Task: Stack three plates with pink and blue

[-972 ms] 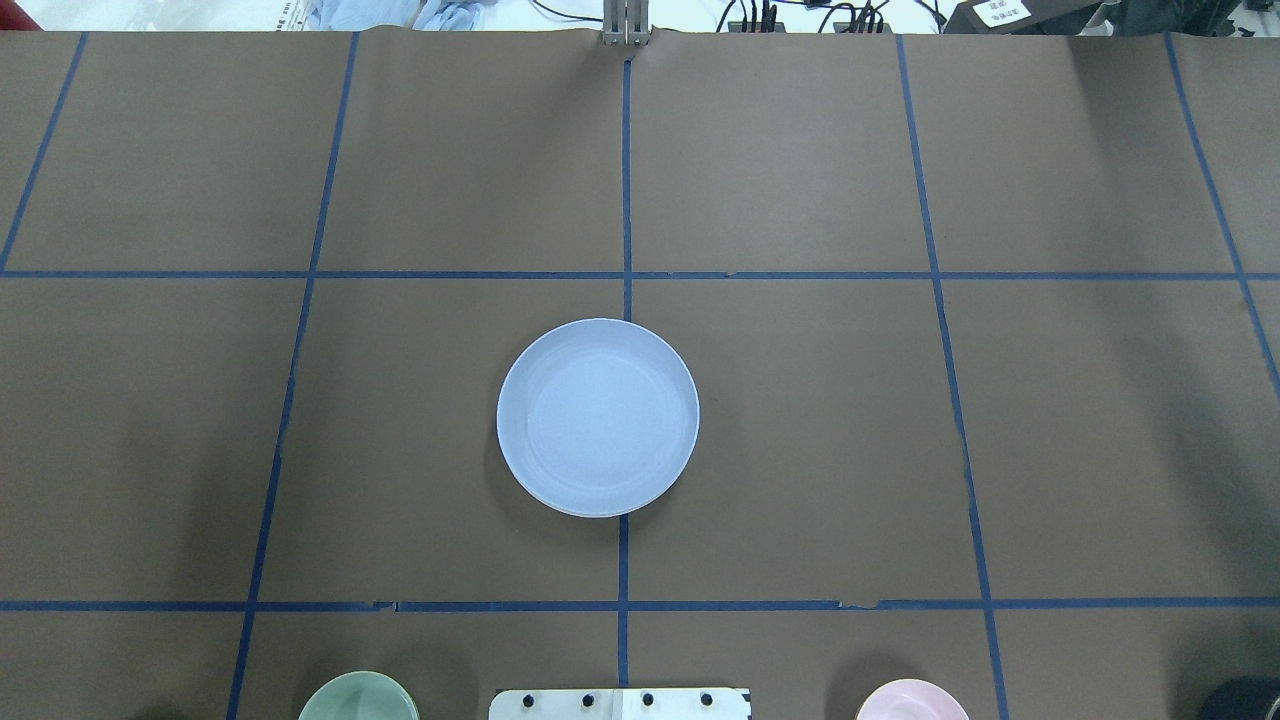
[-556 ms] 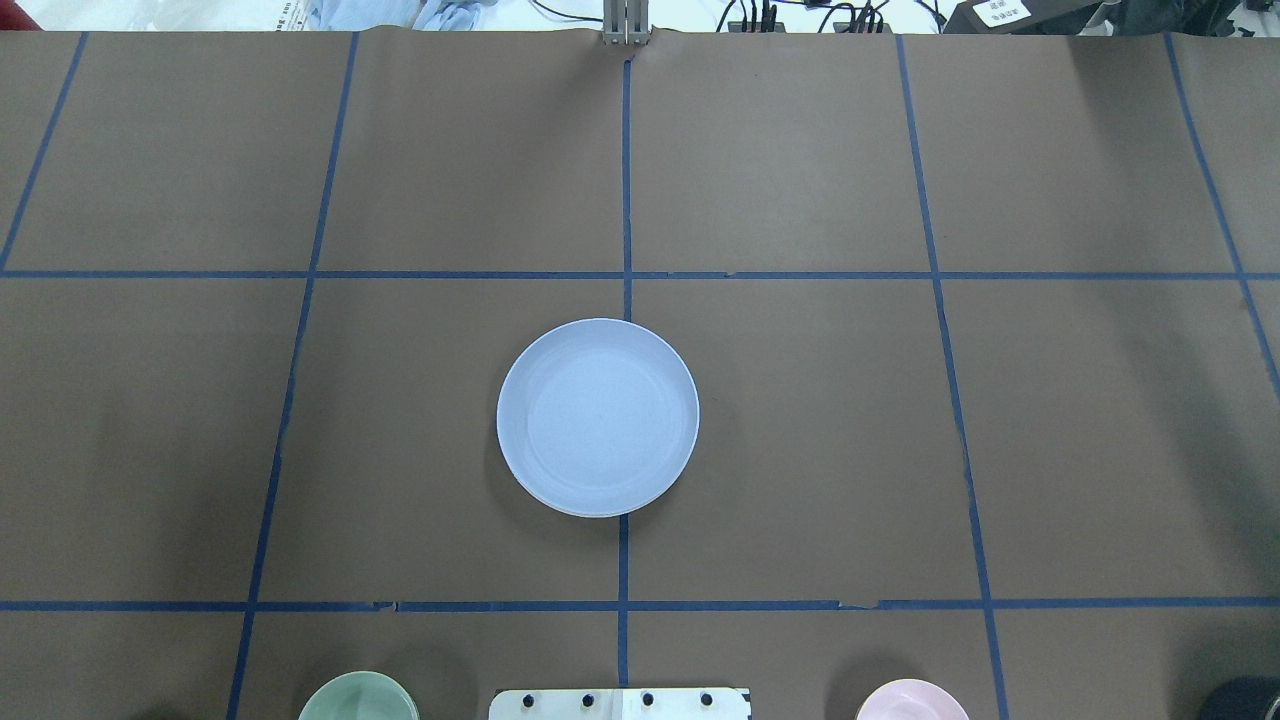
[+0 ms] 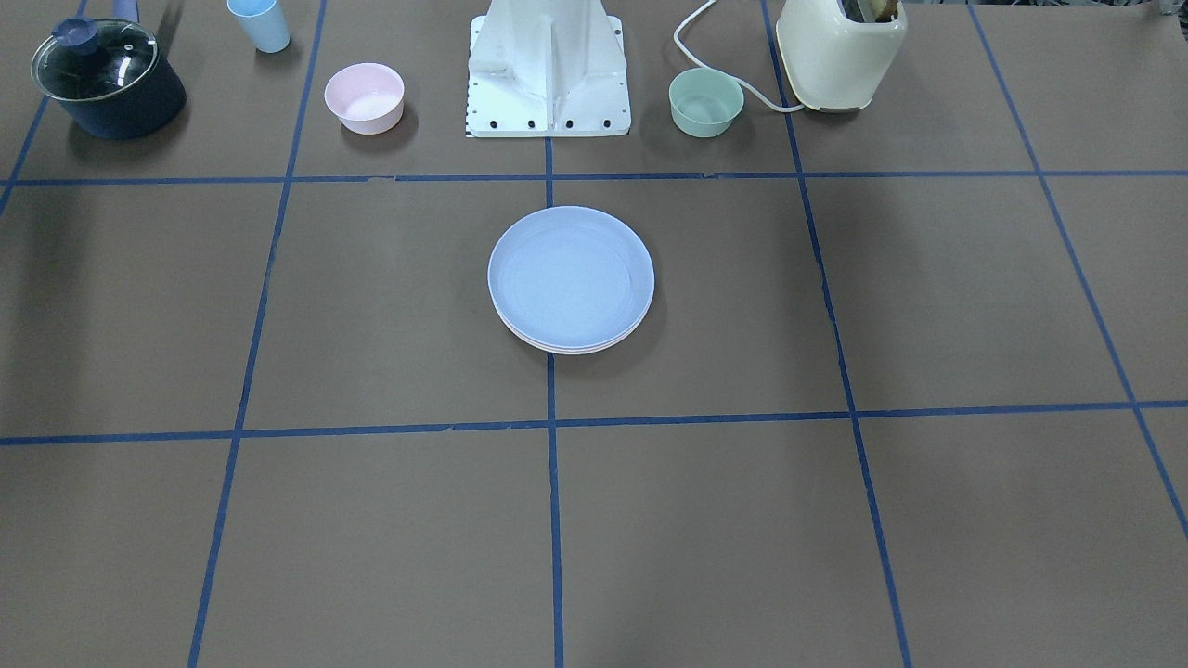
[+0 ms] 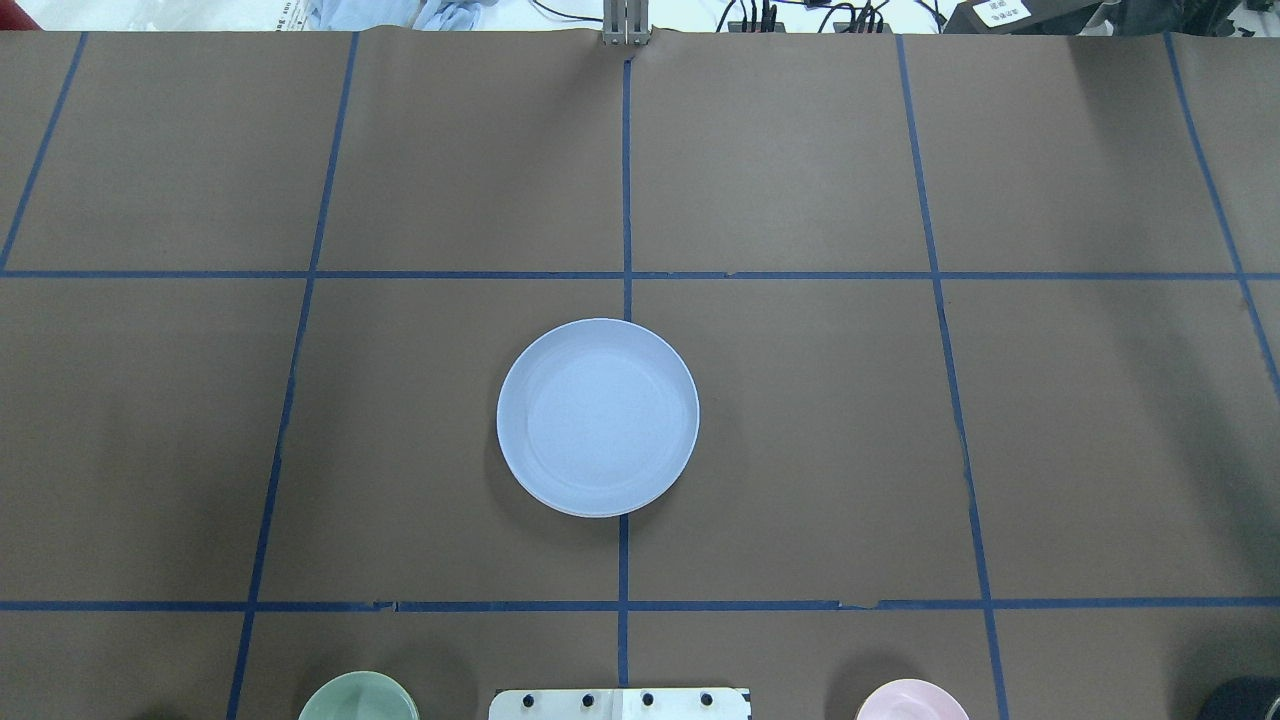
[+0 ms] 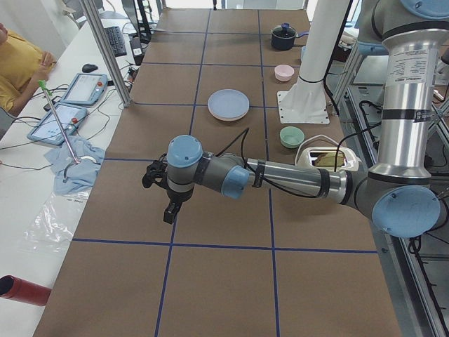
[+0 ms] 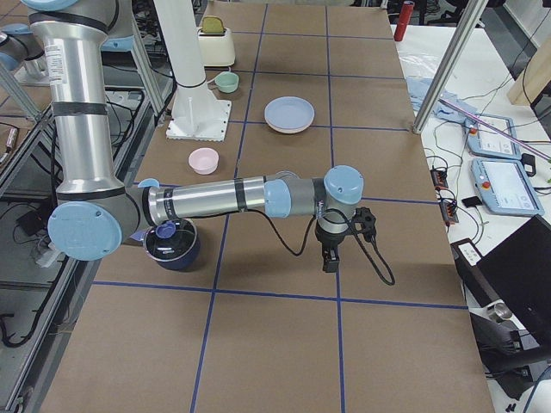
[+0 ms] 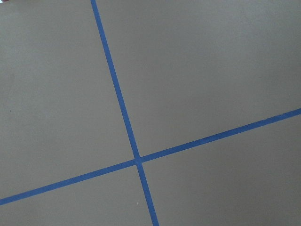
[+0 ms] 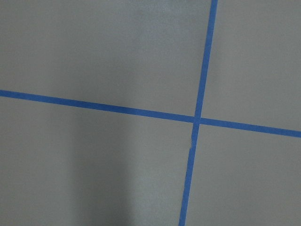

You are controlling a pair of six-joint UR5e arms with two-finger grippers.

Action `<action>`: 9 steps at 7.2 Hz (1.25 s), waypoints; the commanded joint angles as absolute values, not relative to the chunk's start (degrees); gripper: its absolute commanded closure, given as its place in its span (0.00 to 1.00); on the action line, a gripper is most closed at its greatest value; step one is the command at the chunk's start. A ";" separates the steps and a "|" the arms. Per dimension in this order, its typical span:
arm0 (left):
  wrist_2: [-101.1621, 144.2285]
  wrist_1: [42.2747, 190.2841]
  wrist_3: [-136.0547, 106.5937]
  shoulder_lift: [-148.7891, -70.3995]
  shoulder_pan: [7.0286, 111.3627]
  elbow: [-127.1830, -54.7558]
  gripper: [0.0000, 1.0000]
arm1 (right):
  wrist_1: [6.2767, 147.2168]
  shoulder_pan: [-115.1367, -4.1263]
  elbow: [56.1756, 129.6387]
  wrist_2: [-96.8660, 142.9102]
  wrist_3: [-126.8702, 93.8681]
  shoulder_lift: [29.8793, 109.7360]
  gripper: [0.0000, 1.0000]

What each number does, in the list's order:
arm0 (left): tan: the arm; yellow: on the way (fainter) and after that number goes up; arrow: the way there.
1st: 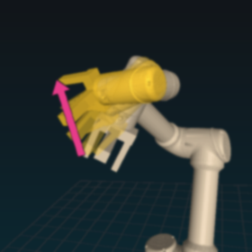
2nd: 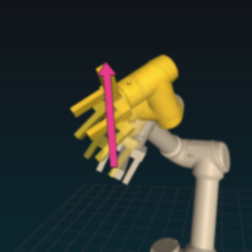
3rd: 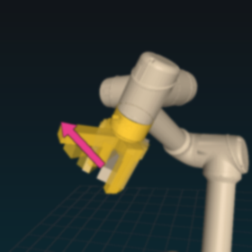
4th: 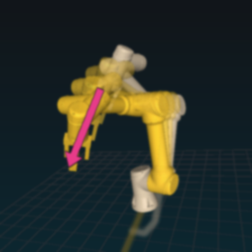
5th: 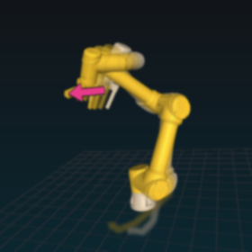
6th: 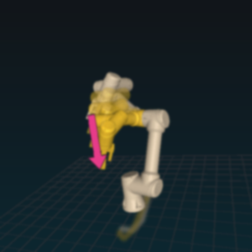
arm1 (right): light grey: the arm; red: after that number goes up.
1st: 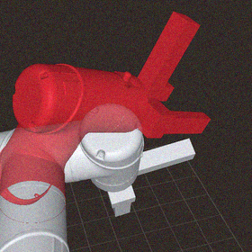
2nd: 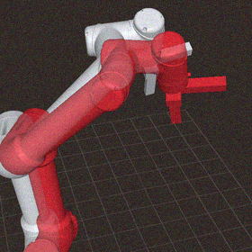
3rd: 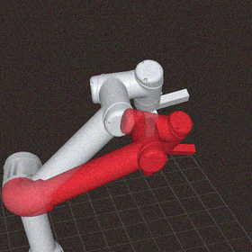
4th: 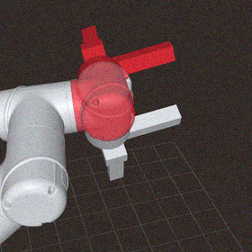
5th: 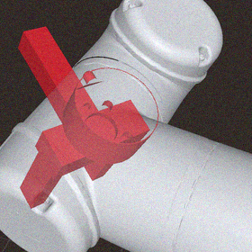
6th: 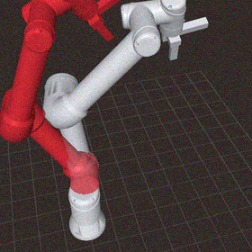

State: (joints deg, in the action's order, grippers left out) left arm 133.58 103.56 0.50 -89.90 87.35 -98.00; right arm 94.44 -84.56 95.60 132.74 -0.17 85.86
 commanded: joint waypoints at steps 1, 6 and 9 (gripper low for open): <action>133.94 103.71 0.18 -87.47 87.36 -101.50 0.00 | 94.31 -84.55 94.84 132.46 -0.79 84.90 0.00; 134.12 103.54 0.09 -84.90 87.54 -100.46 0.00 | 93.69 -84.55 95.45 132.45 -5.78 86.13 0.00; 136.41 100.20 0.09 -85.52 89.02 -101.07 0.00 | 93.87 -84.64 95.36 132.89 -6.42 86.31 0.00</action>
